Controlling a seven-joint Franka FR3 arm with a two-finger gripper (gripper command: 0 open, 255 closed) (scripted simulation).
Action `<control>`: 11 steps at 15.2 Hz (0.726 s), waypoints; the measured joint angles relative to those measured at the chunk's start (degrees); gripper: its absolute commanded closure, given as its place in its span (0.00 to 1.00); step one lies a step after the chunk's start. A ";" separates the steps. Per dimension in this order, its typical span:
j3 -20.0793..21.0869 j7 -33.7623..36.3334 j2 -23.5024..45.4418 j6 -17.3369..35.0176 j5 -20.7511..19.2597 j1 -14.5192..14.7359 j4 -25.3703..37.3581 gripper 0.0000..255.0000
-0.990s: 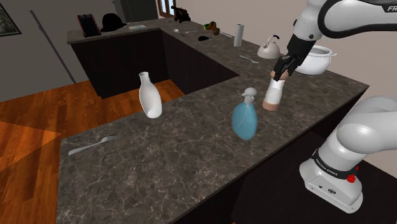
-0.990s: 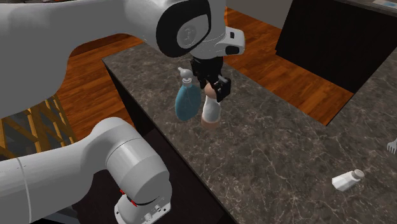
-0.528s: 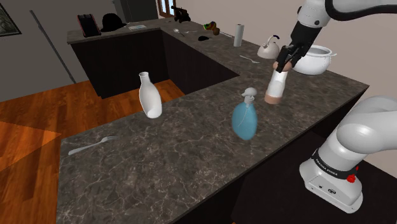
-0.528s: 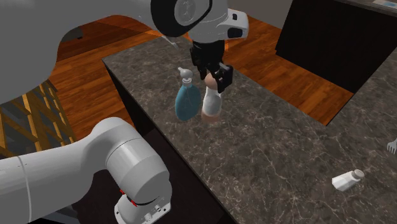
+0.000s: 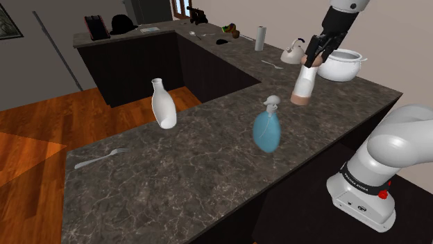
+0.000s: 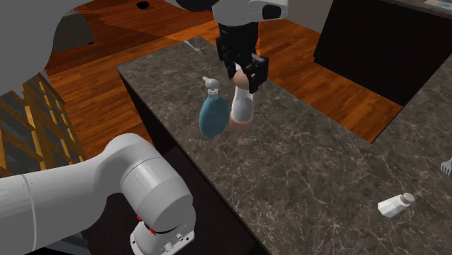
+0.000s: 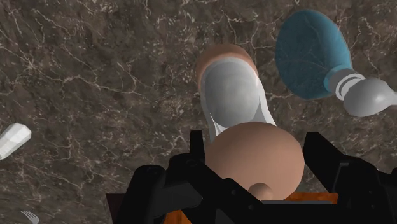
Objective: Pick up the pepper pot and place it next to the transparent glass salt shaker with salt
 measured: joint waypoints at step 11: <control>-0.04 -0.19 3.20 -7.10 -0.01 -0.03 10.29 1.00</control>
